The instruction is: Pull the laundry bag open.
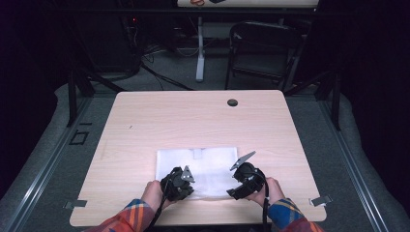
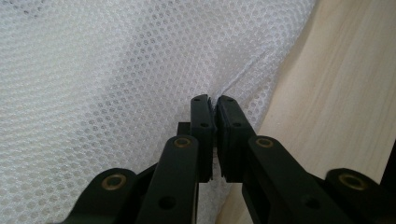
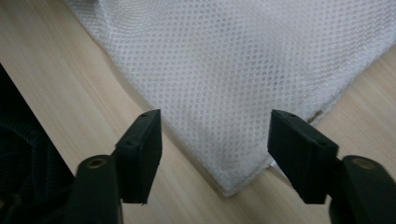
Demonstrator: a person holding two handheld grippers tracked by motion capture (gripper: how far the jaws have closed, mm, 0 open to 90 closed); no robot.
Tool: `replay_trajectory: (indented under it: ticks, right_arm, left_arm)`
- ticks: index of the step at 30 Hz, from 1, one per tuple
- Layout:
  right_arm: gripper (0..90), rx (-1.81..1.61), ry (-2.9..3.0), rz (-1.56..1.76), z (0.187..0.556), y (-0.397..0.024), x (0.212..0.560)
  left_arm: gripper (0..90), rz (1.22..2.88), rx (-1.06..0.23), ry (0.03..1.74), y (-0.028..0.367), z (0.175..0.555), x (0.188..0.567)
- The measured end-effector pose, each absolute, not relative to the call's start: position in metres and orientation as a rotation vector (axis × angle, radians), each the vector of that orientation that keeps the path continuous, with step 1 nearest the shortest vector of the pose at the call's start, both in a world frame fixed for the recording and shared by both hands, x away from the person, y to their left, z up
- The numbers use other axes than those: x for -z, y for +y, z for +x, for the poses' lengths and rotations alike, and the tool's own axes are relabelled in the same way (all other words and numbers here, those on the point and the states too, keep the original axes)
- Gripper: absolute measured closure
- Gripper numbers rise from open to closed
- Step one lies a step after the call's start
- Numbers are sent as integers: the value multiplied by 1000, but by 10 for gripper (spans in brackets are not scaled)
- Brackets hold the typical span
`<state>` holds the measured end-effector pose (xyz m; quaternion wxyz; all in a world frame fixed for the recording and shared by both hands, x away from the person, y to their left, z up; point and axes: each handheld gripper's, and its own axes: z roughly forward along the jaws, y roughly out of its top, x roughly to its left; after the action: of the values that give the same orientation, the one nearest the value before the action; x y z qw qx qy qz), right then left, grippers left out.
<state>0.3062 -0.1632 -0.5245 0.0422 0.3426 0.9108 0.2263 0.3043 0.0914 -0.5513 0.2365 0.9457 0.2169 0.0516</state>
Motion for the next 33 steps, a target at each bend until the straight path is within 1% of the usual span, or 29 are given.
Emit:
replay_trajectory:
  ticks: [1,2,4,5,6,10,14,16,19,22,33]
  right_arm:
    - [418,-692,2801,1027,306,-163,524]
    - [470,-707,2801,1026,305,-161,524]
    - [536,-704,2805,1008,304,-159,524]
    - [590,-722,2801,1001,303,-157,524]
    - [616,-720,2806,992,301,-155,523]
    - [771,-739,2817,914,295,-146,522]
    - [862,-756,2844,837,289,-136,523]
    - [887,-743,2846,807,286,-130,525]
    - [900,-728,2853,779,284,-124,531]
    - [900,-711,2836,766,285,-120,535]
    - [900,-698,2754,748,295,-112,552]
  left_arm:
    - [867,2590,-143,597,92,304,550]
    - [869,2584,-144,599,92,305,549]
    - [871,2568,-156,602,93,305,547]
    - [871,2561,-163,603,94,305,546]
    - [871,2555,-169,606,94,305,545]
    - [872,2535,-184,609,95,305,542]
    - [872,2521,-196,610,96,305,539]
    - [874,2515,-207,611,96,305,538]
    - [875,2499,-214,616,97,305,536]
    - [875,2473,-218,624,98,305,535]
    - [876,2478,-226,610,98,306,534]
